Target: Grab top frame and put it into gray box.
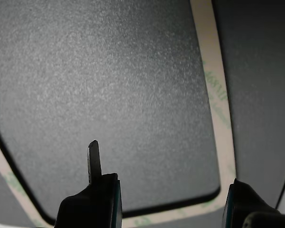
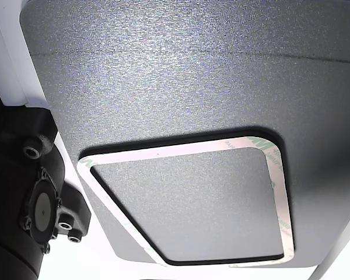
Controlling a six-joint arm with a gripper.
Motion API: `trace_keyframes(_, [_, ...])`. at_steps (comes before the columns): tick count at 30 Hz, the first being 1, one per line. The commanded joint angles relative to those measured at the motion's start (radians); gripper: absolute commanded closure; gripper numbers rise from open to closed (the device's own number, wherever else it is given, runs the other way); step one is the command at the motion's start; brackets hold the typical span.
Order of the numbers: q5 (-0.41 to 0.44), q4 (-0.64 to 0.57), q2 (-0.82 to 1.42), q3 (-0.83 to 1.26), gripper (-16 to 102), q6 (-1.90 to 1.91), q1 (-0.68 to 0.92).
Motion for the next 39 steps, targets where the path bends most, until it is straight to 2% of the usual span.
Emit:
trace_keyframes(1, [-0.018, -0.002, 0.002, -0.032, -4, 0.015, 0.009])
trace_keyframes(6, [-0.058, 0.003, -0.052, -0.051, -14, -0.008, 0.043])
trace_keyframes(20, [-0.029, -0.034, -0.132, -0.046, -14, -0.08, 0.13])
trace_keyframes(26, [-0.072, -0.072, -0.133, -0.035, -13, -0.072, 0.144])
trace_keyframes(39, [-0.058, -0.149, -0.123, 0.037, -9, -0.018, 0.183])
